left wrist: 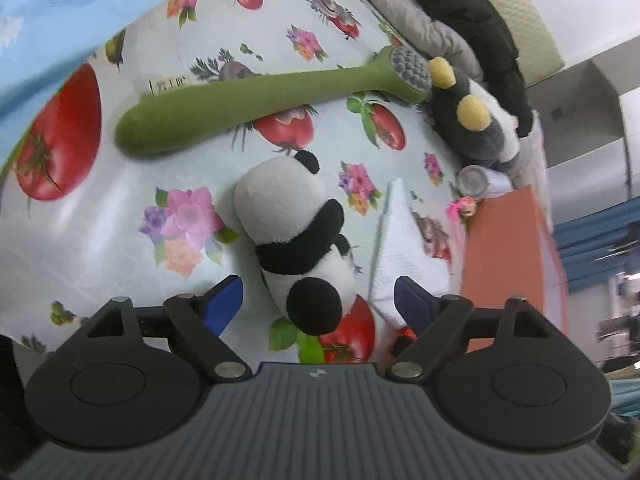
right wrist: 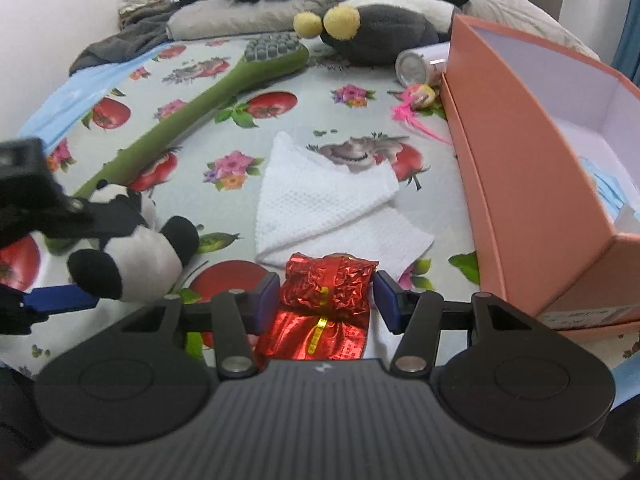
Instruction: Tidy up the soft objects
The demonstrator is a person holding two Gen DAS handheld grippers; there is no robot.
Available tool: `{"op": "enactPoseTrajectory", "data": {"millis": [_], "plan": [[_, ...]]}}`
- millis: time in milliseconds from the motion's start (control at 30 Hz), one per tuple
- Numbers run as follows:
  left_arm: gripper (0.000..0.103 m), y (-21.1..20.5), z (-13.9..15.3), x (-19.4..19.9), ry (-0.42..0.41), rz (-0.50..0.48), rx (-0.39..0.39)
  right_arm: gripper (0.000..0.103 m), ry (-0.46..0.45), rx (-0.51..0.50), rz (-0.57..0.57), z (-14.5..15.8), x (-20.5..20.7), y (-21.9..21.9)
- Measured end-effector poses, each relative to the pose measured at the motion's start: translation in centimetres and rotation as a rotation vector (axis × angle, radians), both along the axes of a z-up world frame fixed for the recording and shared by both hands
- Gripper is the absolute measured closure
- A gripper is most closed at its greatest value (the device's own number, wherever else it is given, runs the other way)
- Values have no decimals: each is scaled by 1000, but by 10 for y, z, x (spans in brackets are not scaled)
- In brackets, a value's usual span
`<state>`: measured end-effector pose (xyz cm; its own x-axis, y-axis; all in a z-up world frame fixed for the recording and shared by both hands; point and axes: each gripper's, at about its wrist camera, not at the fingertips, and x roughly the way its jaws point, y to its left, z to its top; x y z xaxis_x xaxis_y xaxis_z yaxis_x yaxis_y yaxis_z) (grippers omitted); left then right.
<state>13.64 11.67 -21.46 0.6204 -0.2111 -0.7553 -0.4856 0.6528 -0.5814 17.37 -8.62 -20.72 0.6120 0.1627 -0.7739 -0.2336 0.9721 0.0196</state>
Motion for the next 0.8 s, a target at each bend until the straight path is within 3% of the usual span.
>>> {"op": "enactPoseTrajectory", "data": {"millis": [233, 633, 800], "plan": [[15, -8, 5, 6, -4, -32, 74, 48, -26, 11, 29, 11, -7, -9], [16, -14, -9, 19, 45, -5, 99, 48, -67, 3, 76, 16, -18, -16], [31, -20, -9, 23, 46, -31, 101, 48, -62, 11, 93, 14, -18, -17]]}}
